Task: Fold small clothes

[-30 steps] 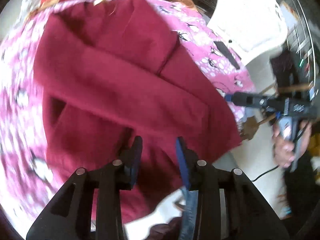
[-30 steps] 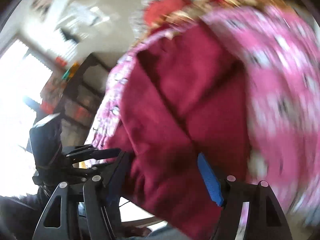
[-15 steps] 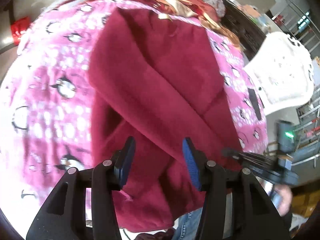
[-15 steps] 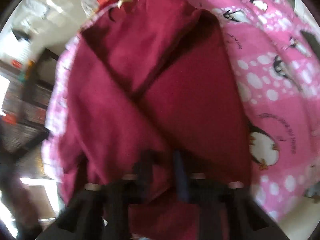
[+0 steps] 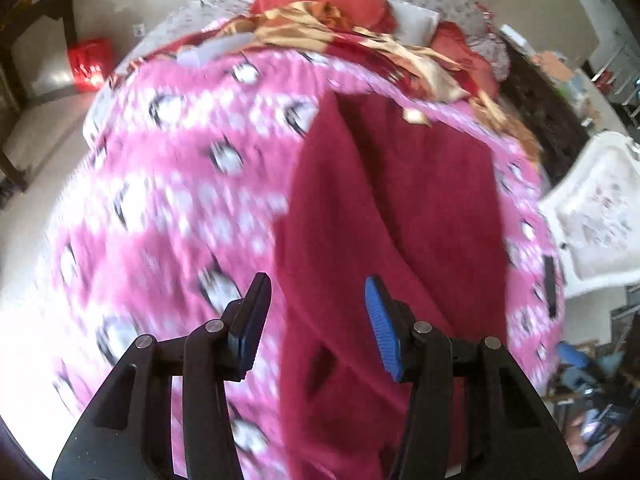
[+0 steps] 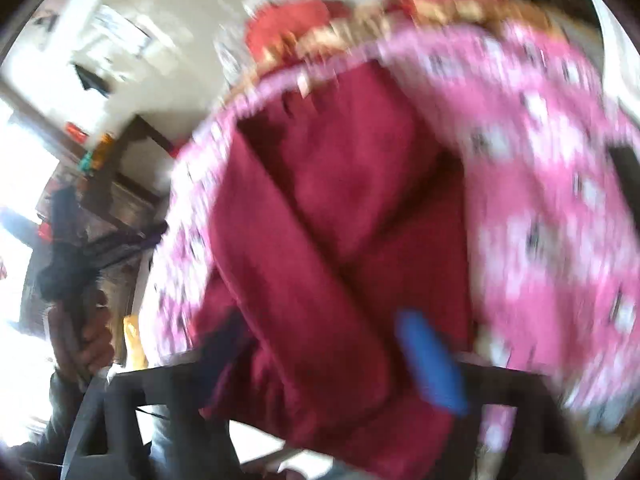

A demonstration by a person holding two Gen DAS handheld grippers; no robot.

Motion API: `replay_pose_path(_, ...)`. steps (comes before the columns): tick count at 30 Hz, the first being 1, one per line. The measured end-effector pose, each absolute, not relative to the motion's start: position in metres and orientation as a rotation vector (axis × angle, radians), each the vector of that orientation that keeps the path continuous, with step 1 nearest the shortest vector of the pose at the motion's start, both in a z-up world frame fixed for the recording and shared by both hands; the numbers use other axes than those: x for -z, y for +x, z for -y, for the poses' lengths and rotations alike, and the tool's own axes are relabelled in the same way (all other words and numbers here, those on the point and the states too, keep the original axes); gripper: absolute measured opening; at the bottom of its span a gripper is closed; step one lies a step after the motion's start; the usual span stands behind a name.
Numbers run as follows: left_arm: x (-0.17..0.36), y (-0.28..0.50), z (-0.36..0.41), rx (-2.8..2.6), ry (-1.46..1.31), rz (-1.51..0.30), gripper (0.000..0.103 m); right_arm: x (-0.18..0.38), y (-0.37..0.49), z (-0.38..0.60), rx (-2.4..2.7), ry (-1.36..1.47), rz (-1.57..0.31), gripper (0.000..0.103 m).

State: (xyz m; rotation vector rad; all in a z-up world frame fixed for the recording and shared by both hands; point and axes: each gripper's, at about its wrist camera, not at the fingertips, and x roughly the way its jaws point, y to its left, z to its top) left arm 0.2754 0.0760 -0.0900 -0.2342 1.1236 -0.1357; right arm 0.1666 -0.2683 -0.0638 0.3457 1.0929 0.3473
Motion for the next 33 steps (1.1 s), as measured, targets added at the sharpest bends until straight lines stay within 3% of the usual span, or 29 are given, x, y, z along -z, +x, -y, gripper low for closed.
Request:
replay_pose_path(8,0.113,0.415,-0.06,0.123,-0.126,-1.129,0.049,0.063,0.335,0.286,-0.298,0.287,-1.135,0.083)
replay_pose_path(12,0.127,0.468,-0.055,0.155,-0.18,-1.185,0.049,0.077,0.418,0.282,-0.329,0.299,-1.178,0.06)
replay_pose_path(15,0.138,0.486,-0.055,0.193,-0.261,-1.22,0.048,0.087,0.462,0.286,-0.298,0.356,-1.201,0.059)
replay_pose_path(16,0.142,0.49,-0.055,0.182,-0.261,-1.23,0.045,0.089,0.472,0.288,-0.287,0.367,-1.207,0.059)
replay_pose_path(18,0.149,0.497,-0.054,0.159,-0.234,-1.254,0.024,0.101,0.495,0.284,-0.257,0.344,-1.25,0.058)
replay_pose_path(20,0.154,0.499,-0.06,0.165,-0.24,-1.279,0.01,0.118,0.508,0.277,-0.26,0.329,-1.305,0.048)
replay_pose_path(22,0.148,0.497,-0.07,0.194,-0.255,-1.253,0.007,0.133,0.512,0.274,-0.201,0.27,-1.35,0.015)
replay_pose_path(23,0.137,0.494,-0.08,0.212,-0.278,-1.205,0.007,0.133,0.51,0.278,-0.155,0.252,-1.329,0.01)
replay_pose_path(29,0.102,0.5,-0.092,0.198,-0.273,-1.098,0.007,0.097,0.5,0.306,-0.161,0.314,-1.114,0.008)
replay_pose_path(33,0.143,0.526,-0.069,0.137,-0.165,-1.187,0.008,0.114,0.518,0.312,-0.122,0.348,-1.109,0.008)
